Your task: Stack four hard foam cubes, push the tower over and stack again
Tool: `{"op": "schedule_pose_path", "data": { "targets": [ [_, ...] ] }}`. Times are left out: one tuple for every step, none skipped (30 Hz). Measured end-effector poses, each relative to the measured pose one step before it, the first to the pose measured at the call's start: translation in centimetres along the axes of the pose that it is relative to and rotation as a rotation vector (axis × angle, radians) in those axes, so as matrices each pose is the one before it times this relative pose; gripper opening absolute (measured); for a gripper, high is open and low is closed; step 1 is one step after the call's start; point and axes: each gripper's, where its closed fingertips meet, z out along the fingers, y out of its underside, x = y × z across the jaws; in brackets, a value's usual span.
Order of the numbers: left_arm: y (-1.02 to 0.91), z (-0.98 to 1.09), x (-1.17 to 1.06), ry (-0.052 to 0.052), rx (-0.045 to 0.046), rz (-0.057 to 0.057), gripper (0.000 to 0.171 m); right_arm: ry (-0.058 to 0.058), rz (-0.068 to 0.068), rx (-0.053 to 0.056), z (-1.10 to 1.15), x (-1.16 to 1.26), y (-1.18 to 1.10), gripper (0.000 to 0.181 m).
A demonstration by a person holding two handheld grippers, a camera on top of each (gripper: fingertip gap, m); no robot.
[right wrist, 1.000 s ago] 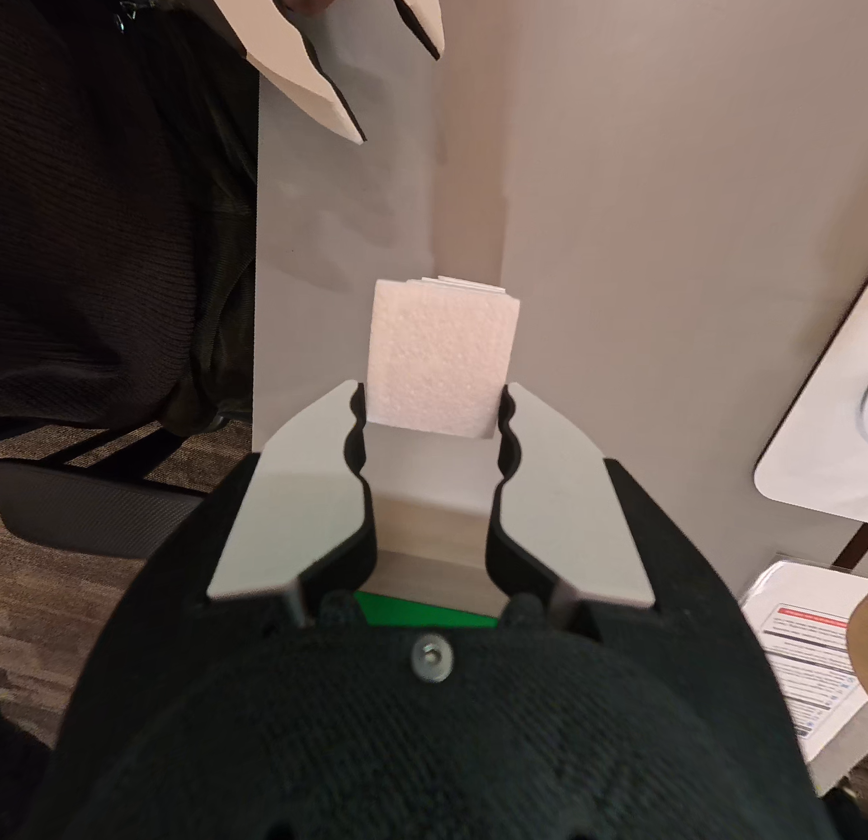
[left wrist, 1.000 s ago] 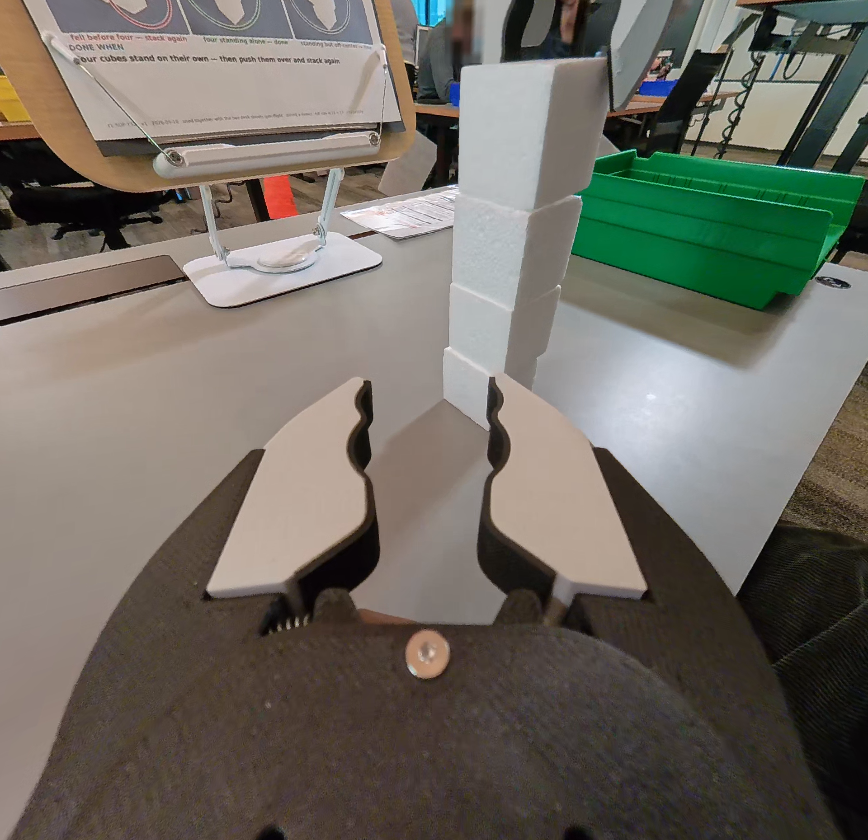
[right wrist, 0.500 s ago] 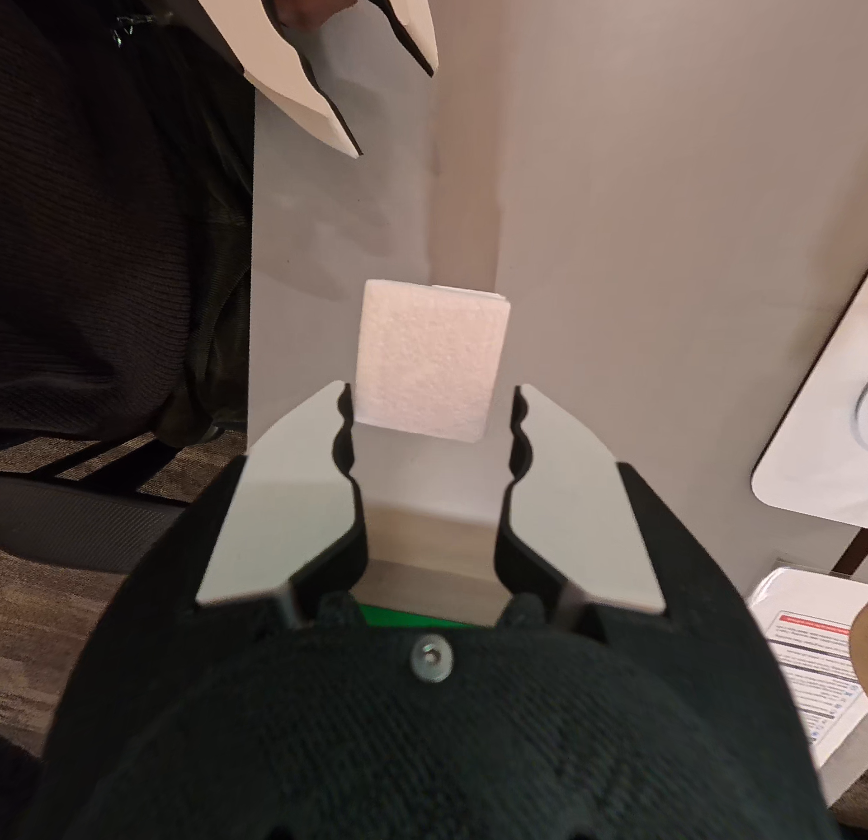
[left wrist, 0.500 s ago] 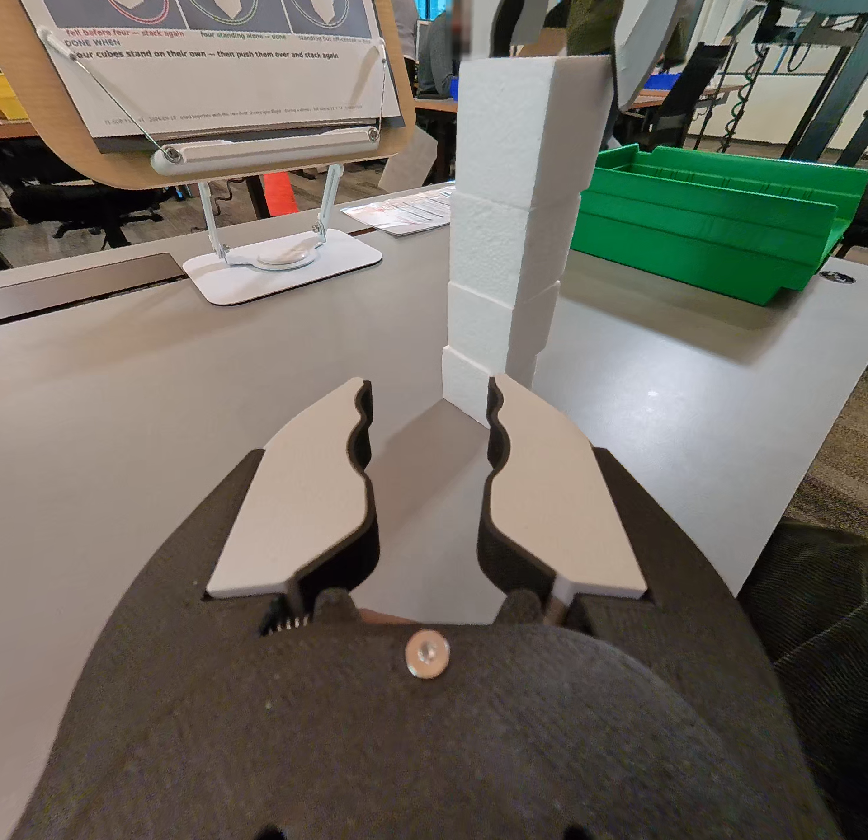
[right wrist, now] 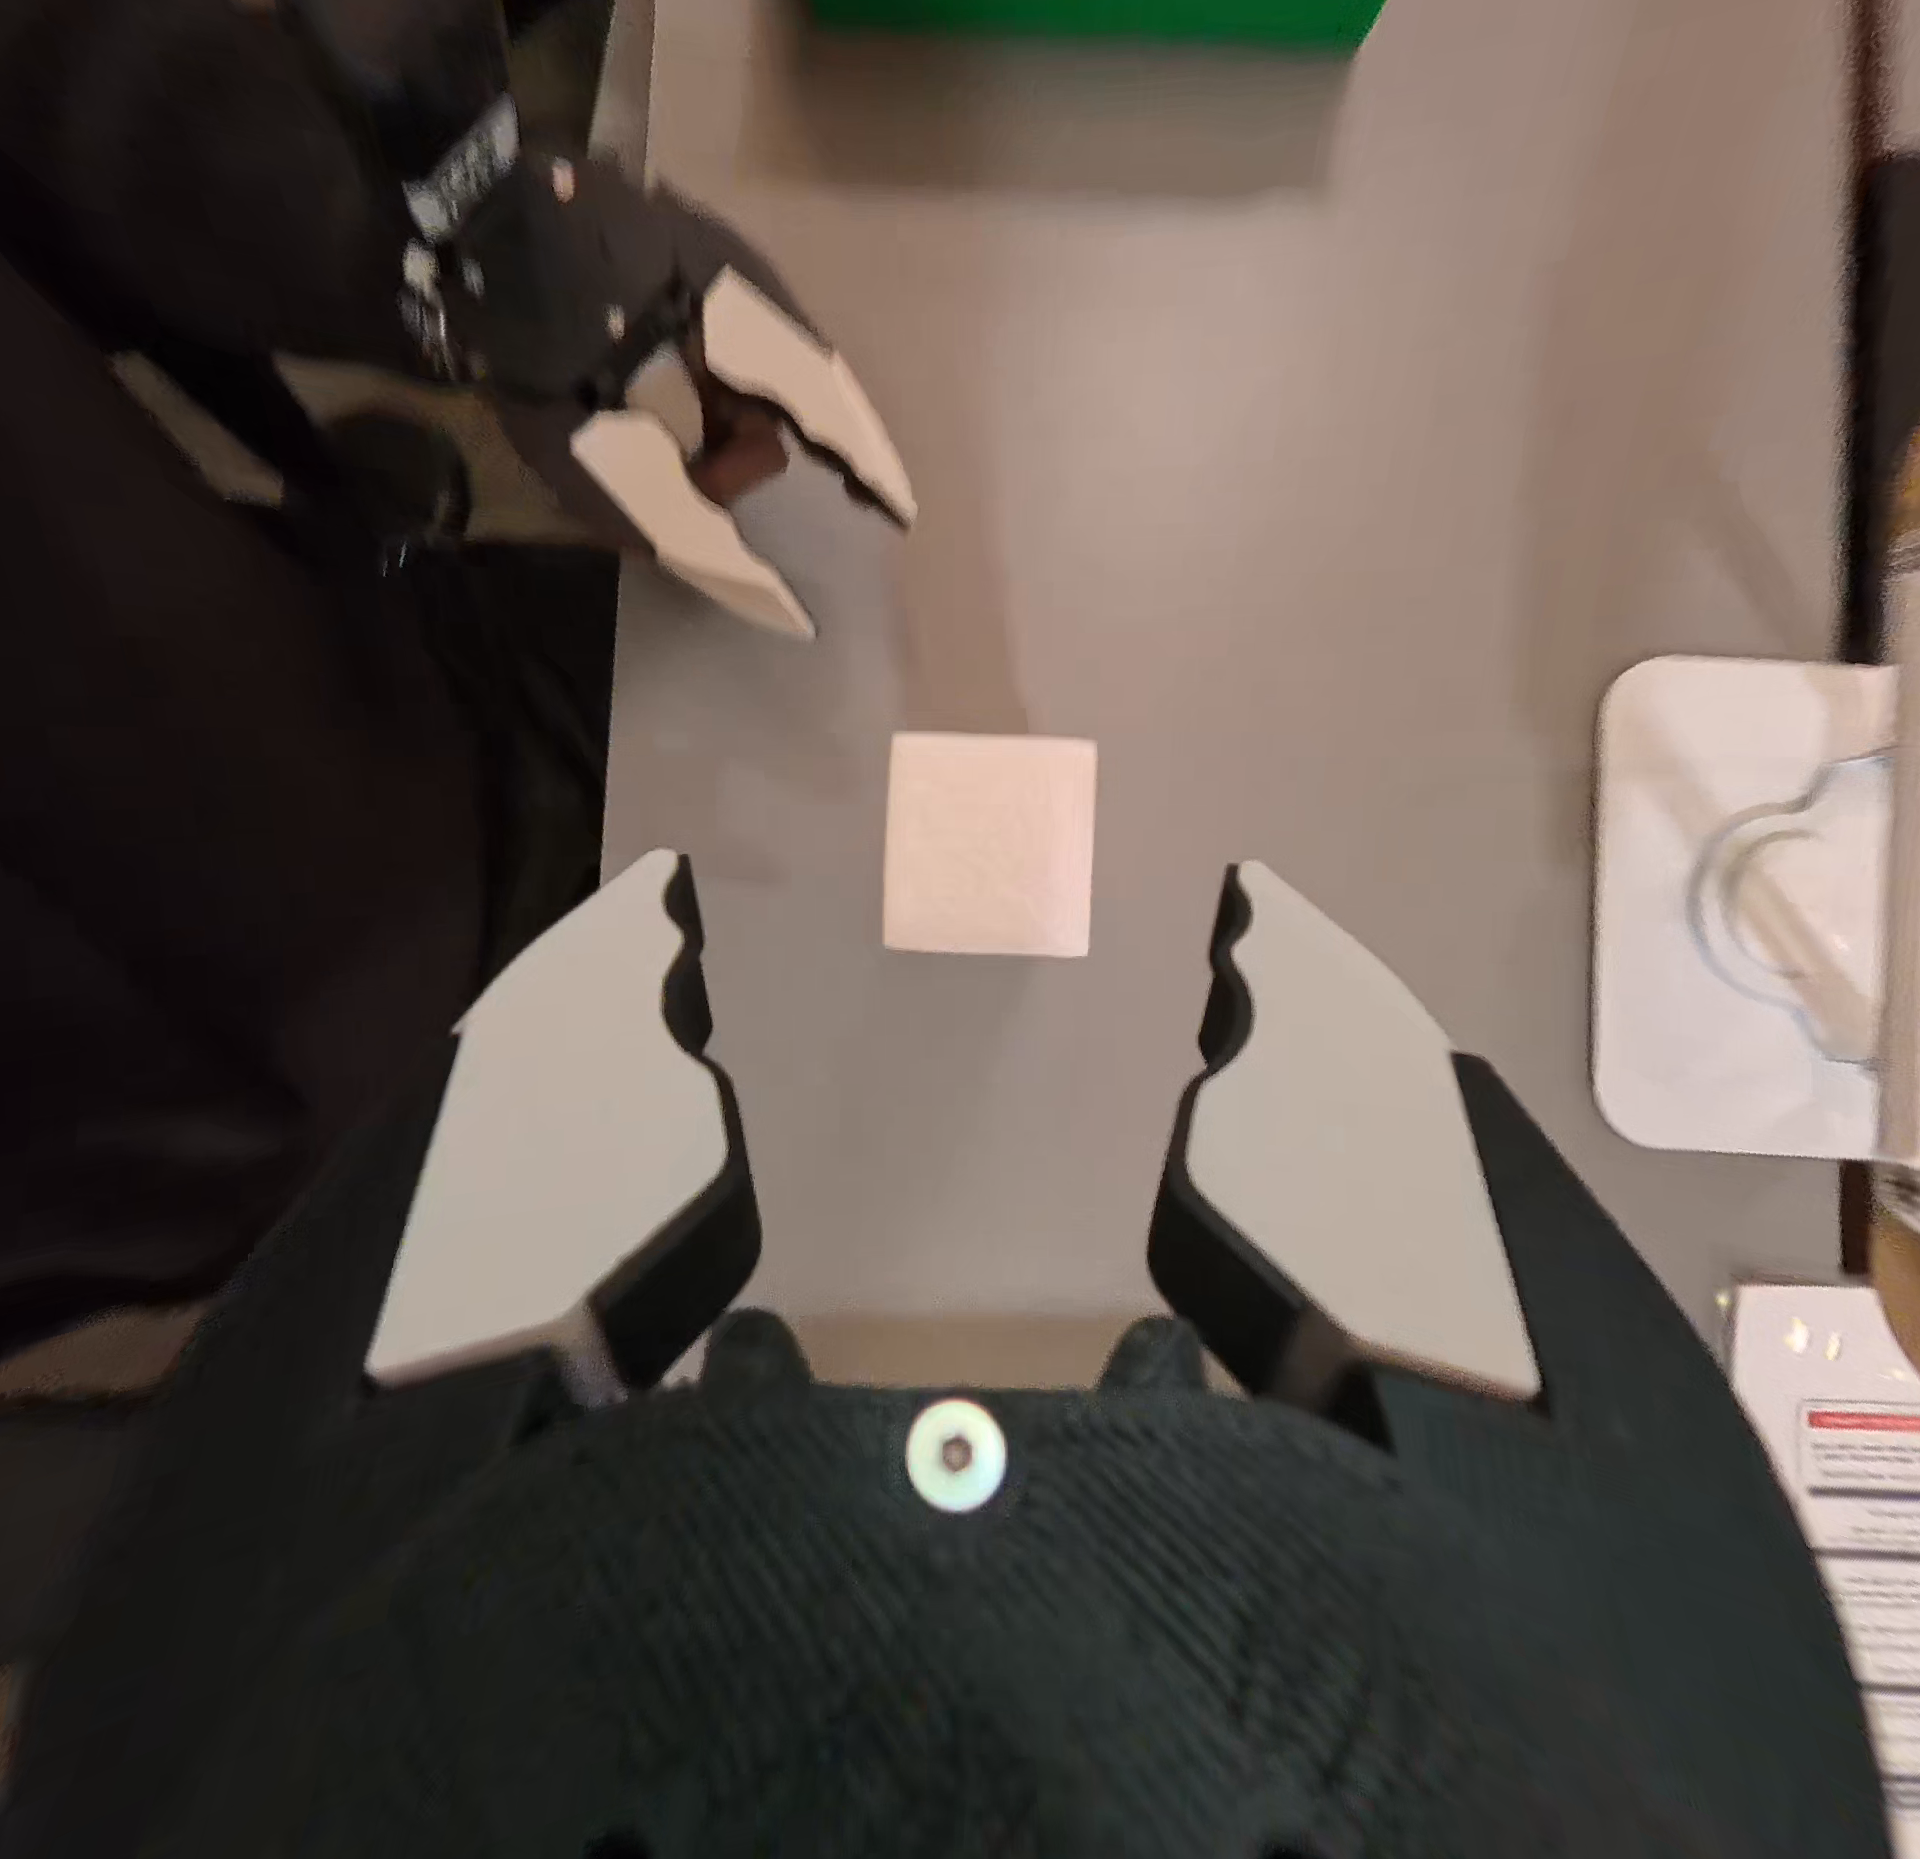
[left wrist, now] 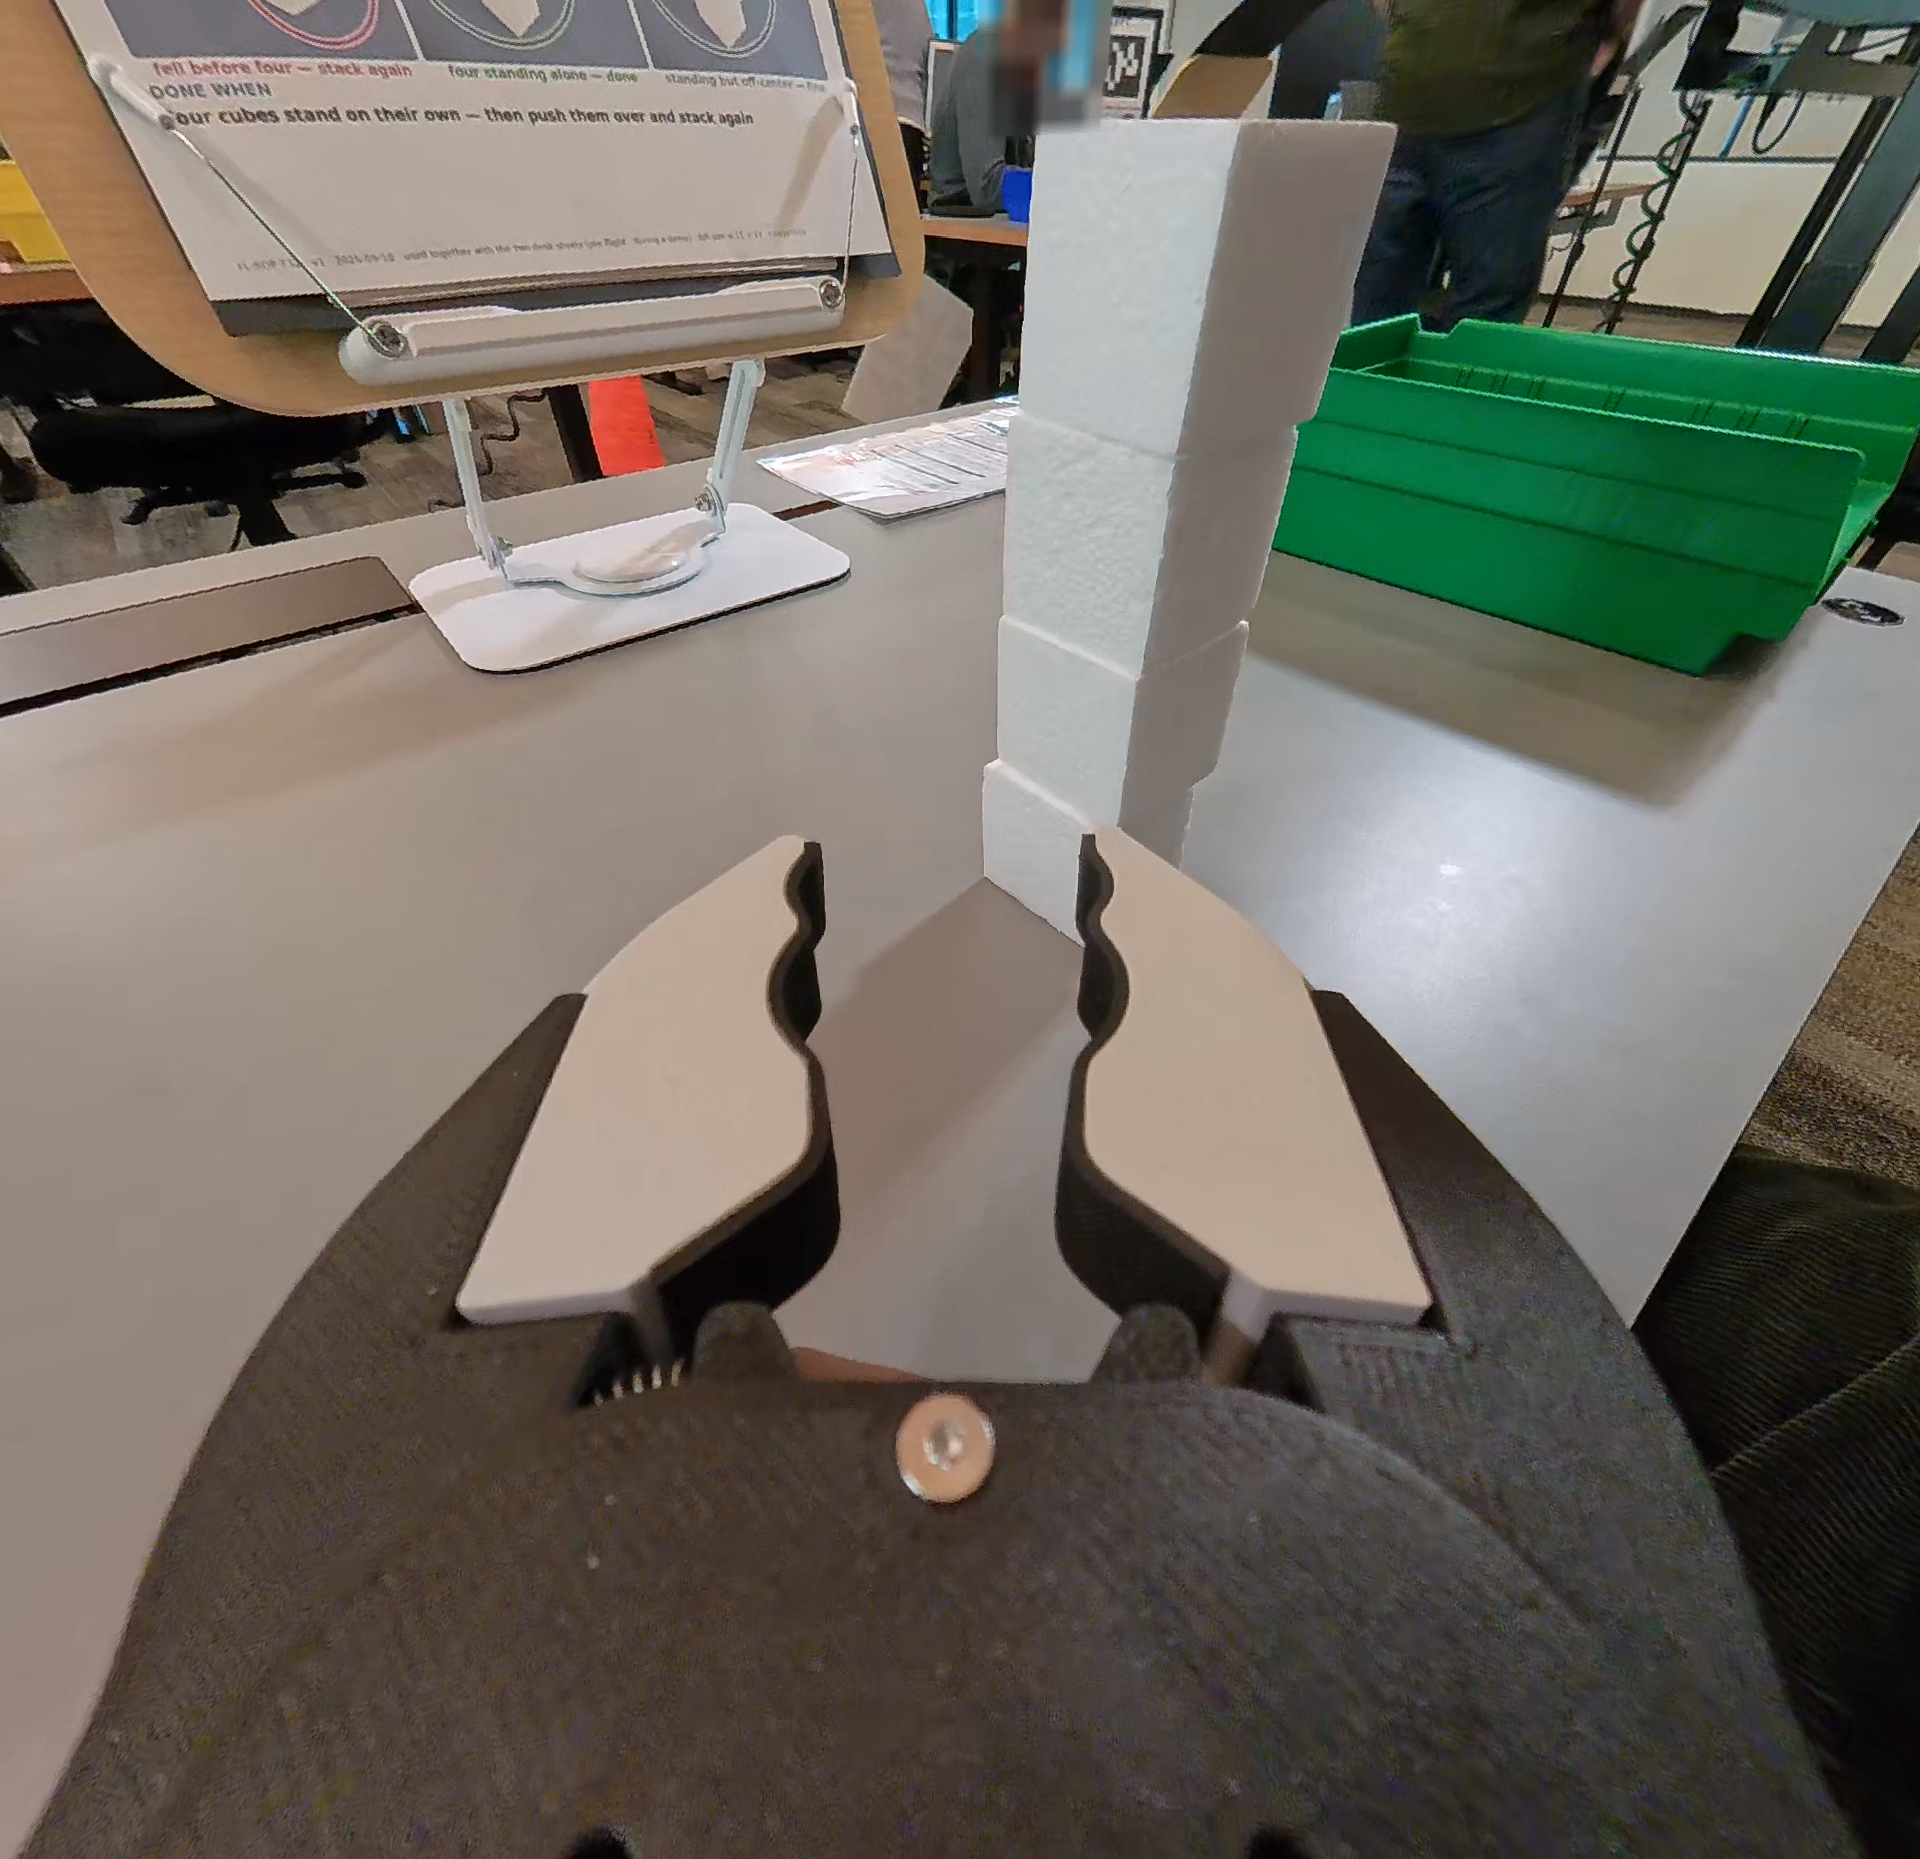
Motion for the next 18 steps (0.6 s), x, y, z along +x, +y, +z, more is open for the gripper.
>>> {"op": "schedule_pose_path", "data": {
  "targets": [
    [0.018,0.013,-0.015,-0.0006,-0.00086,-0.0008,0.047,0.0516,0.0055,0.0680,-0.768,-0.048,-0.665,0.094],
    [0.010,0.018,0.012,0.0001,-0.00022,-0.0003,0.047,0.0608,0.0091,0.0791,-0.765,-0.006,-0.713,0.098],
    [0.005,0.021,-0.022,-0.0023,-0.00076,0.0006,0.048,0.0719,0.0163,0.1021,-0.799,0.120,-0.884,0.106],
    [-0.028,0.007,-0.060,-0.0066,-0.00032,0.0020,0.048,0.0676,0.0288,0.1170,-0.874,0.084,-0.879,0.103],
    [-0.035,-0.006,-0.070,-0.0075,0.00039,0.0037,0.048,0.0638,0.0428,0.1261,-0.942,0.081,-0.717,0.092],
    [-0.014,-0.019,-0.058,-0.0077,0.00051,0.0035,0.048,0.0599,0.0526,0.1308,-1.012,0.057,-0.584,0.087],
    [0.008,-0.034,-0.018,-0.0055,0.00055,0.0040,0.048,0.0457,0.0500,0.1268,-1.132,-0.055,-0.466,0.083],
    [-0.002,-0.052,-0.047,-0.0065,0.00075,0.0048,0.048,0.0317,0.0399,0.1126,-1.213,-0.141,-0.269,0.074],
    [-0.009,-0.066,-0.054,-0.0078,0.00241,0.0047,0.048,0.0272,0.0296,0.1008,-1.285,-0.135,-0.219,0.064],
    [-0.014,-0.055,-0.020,-0.0039,0.00173,0.0050,0.048,0.0228,0.0251,0.1114,-1.435,-0.242,-0.502,0.044],
    [0.012,-0.050,-0.017,-0.0033,0.00031,0.0050,0.048,0.0184,0.0272,0.1186,-1.490,-0.240,-0.723,0.002],
    [0.018,-0.039,-0.096,-0.0081,0.00142,0.0045,0.047,0.0270,0.0325,0.0928,-1.320,0.021,-0.668,0.000],
    [0.062,-0.017,-0.142,-0.0094,0.00007,0.0043,0.047,0.0452,0.0272,0.0523,-1.099,0.380,-0.348,0.000],
    [0.105,0.012,-0.164,-0.0097,-0.00297,0.0027,0.046,0.0524,-0.0027,0.0321,-0.945,0.503,-0.199,0.000],
    [0.120,0.039,-0.158,-0.0089,-0.00446,-0.0001,0.046,0.0654,-0.0376,0.0238,-0.737,0.650,-0.096,0.000],
    [0.073,0.063,-0.110,-0.0051,-0.00414,-0.0042,0.046,0.0766,-0.0616,-0.0016,-0.403,0.812,0.178,0.000],
    [0.014,0.039,-0.048,-0.0008,-0.00137,-0.0069,0.046,0.0745,-0.0799,-0.0323,-0.204,0.786,0.424,0.000],
    [0.027,0.029,-0.023,0.0001,-0.00069,-0.0069,0.046,0.0764,-0.0811,-0.0184,-0.118,0.731,0.164,0.000]
  ]
}}
